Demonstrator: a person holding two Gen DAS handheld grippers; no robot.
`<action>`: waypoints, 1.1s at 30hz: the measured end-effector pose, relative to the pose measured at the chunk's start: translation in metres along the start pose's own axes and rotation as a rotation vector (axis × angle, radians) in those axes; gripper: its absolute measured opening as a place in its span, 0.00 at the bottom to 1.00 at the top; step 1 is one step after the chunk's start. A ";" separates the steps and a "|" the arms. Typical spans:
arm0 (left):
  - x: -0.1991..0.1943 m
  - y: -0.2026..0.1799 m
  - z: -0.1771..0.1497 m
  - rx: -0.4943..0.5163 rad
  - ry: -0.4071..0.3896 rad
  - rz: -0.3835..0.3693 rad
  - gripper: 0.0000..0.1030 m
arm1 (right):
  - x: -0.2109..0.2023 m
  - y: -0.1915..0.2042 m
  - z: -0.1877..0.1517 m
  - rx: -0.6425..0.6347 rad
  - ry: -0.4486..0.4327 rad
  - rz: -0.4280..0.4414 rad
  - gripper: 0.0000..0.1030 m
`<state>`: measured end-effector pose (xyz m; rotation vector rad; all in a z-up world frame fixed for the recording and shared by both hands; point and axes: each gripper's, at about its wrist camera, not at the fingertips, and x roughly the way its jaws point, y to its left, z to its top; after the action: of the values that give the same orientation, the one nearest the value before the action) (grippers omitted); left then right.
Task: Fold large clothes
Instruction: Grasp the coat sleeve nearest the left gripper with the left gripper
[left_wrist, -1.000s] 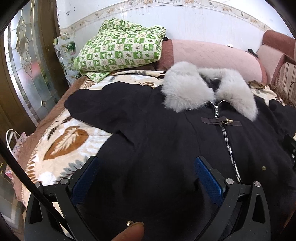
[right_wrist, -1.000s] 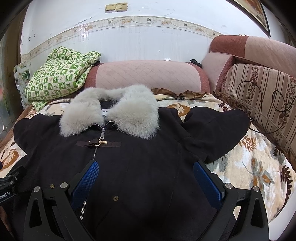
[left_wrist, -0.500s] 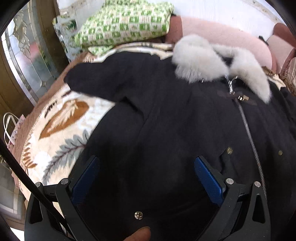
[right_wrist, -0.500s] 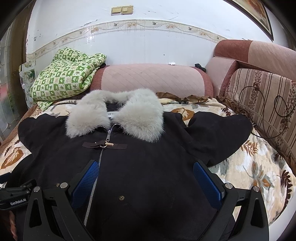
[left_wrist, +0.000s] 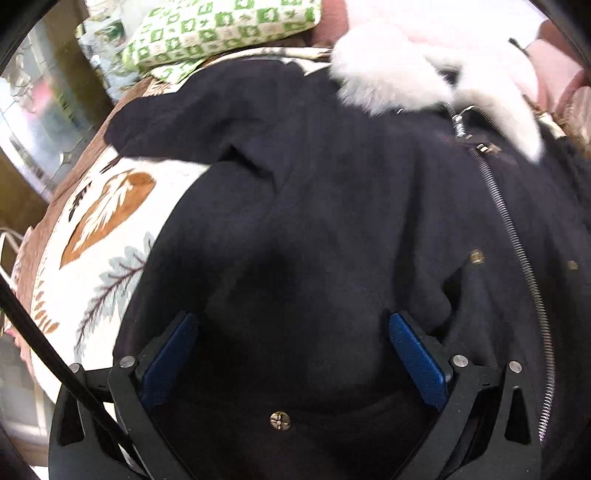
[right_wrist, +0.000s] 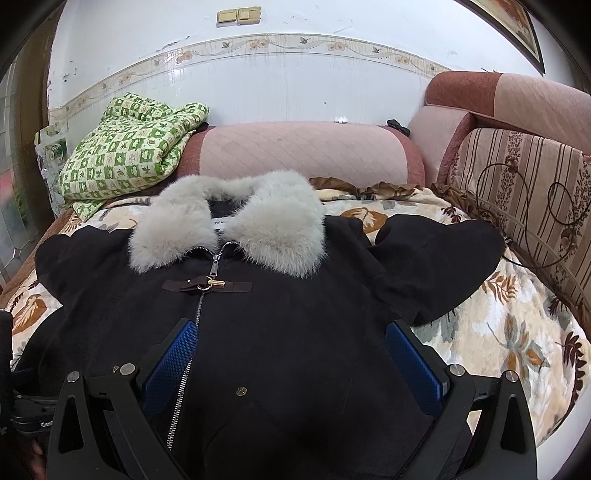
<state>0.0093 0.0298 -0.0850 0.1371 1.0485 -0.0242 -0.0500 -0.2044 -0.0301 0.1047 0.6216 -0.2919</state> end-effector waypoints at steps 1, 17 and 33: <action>-0.011 0.006 0.003 -0.022 -0.036 -0.021 0.92 | -0.001 0.000 0.000 0.001 -0.004 0.000 1.00; -0.020 0.219 0.144 -0.383 -0.277 0.198 0.95 | 0.008 -0.001 0.000 -0.003 0.001 -0.025 1.00; 0.134 0.351 0.198 -0.721 -0.091 -0.029 0.95 | 0.035 0.004 -0.009 -0.024 0.088 -0.035 1.00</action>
<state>0.2770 0.3593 -0.0676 -0.5279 0.9133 0.3164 -0.0270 -0.2071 -0.0583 0.0837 0.7147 -0.3146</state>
